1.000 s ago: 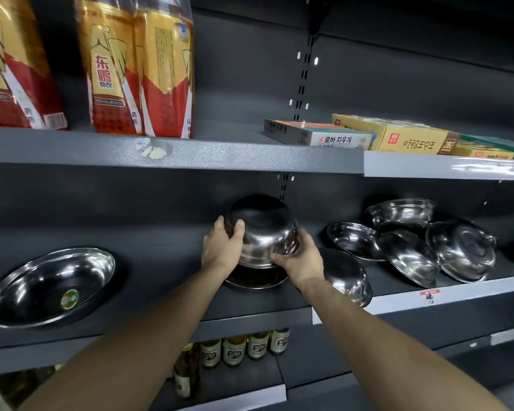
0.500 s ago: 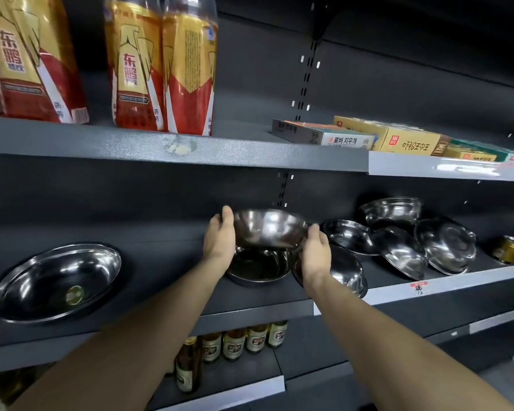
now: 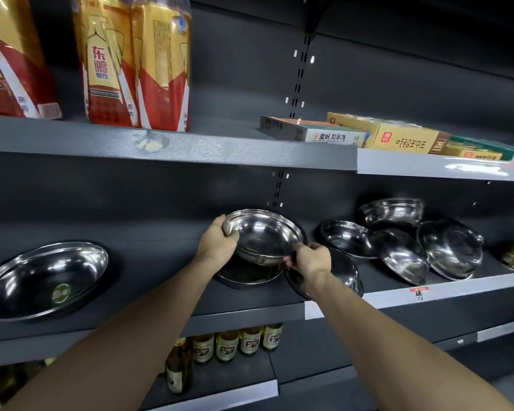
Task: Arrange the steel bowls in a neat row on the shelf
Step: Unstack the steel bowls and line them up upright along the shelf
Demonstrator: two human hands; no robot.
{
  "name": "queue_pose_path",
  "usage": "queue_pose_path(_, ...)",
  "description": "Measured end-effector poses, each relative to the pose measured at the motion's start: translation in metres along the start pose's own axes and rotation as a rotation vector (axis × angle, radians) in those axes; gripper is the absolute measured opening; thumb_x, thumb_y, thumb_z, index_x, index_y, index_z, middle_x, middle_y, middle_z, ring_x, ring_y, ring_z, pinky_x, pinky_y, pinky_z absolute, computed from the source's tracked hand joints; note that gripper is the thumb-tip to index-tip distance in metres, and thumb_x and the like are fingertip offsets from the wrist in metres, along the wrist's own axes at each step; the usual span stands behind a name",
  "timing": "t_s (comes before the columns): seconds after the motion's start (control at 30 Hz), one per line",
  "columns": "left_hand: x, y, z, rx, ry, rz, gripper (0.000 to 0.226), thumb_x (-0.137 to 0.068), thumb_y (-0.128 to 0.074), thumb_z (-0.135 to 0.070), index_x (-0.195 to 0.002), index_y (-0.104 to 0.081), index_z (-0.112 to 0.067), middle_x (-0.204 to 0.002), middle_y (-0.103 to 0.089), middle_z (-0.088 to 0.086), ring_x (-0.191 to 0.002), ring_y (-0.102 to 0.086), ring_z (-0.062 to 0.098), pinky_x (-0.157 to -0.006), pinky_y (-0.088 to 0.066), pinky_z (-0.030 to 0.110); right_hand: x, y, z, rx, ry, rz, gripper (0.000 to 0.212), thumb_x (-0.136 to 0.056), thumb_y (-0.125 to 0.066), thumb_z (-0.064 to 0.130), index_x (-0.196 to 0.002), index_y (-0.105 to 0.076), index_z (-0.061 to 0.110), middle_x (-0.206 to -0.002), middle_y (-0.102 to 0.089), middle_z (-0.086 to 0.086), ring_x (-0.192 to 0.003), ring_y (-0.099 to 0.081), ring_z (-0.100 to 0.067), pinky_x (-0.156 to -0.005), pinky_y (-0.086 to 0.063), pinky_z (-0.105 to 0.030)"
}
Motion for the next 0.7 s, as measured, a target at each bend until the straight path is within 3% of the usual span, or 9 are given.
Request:
queue_pose_path(0.17,0.001,0.013,0.005,-0.177,0.001,-0.020,0.063,-0.097,-0.047,-0.049,-0.153,-0.031,-0.025,-0.154,-0.041,0.002,-0.138,-0.044,0.023,-0.111,-0.034,0.033,-0.017,0.011,-0.003,0.002,-0.019,-0.024,0.008,-0.094,-0.055,0.008,-0.095,-0.059,0.001,-0.045,-0.064,-0.004,-0.041,-0.062,-0.016,-0.071,-0.061,-0.035)
queue_pose_path(0.27,0.004,0.032,0.013,-0.389,-0.002,-0.032,0.061,-0.099,-0.043,-0.046,-0.153,-0.030,-0.021,-0.157,-0.034,0.006,-0.141,-0.038,0.027,-0.114,-0.033,0.041,-0.021,0.012,-0.006,0.008,-0.034,-0.027,0.011,-0.093,-0.058,0.011,-0.085,-0.056,0.005,-0.064,-0.068,-0.009,-0.039,-0.062,-0.015,-0.053,-0.058,-0.025)
queue_pose_path(0.33,0.007,0.041,0.020,-0.532,0.013,-0.010,0.061,-0.100,-0.042,-0.046,-0.153,-0.029,-0.019,-0.156,-0.034,0.009,-0.140,-0.038,0.030,-0.112,-0.035,0.042,-0.021,0.007,-0.010,0.017,-0.044,-0.014,0.008,-0.092,-0.057,0.009,-0.090,-0.057,0.002,-0.083,-0.069,-0.016,-0.038,-0.062,-0.015,-0.043,-0.052,-0.022)
queue_pose_path(0.43,0.013,0.042,0.030,-0.735,0.026,0.057,0.062,-0.099,-0.042,-0.048,-0.152,-0.031,-0.015,-0.154,-0.035,0.011,-0.138,-0.039,0.033,-0.110,-0.037,0.043,-0.019,-0.005,-0.016,0.012,-0.066,0.018,0.016,-0.092,-0.058,0.005,-0.105,-0.058,-0.004,-0.098,-0.067,-0.020,-0.048,-0.066,-0.020,-0.043,-0.052,-0.022)
queue_pose_path(0.57,0.018,0.038,0.037,-0.981,-0.025,0.106,0.063,-0.099,-0.038,-0.052,-0.149,-0.035,-0.014,-0.152,-0.038,0.012,-0.139,-0.036,0.030,-0.114,-0.032,0.043,-0.018,-0.019,-0.022,0.014,-0.079,0.070,0.011,-0.091,-0.056,0.002,-0.101,-0.059,-0.001,-0.089,-0.067,-0.015,-0.053,-0.067,-0.023,-0.041,-0.054,-0.021)
queue_pose_path(0.7,0.019,0.038,0.040,-1.105,-0.036,0.132,0.066,-0.099,-0.033,-0.055,-0.152,-0.029,-0.016,-0.158,-0.028,0.012,-0.147,-0.022,0.032,-0.119,-0.022,0.048,-0.021,-0.030,-0.026,0.005,-0.085,0.107,0.005,-0.091,-0.058,0.001,-0.094,-0.056,0.003,-0.085,-0.064,-0.011,-0.056,-0.068,-0.023,-0.056,-0.062,-0.030)
Point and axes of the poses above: each hand's wrist, its own x-axis away from the middle knuckle, its own y-axis out of the back of the hand, z = x × y, the point moved 10 cm from there along -x, towards the middle knuckle
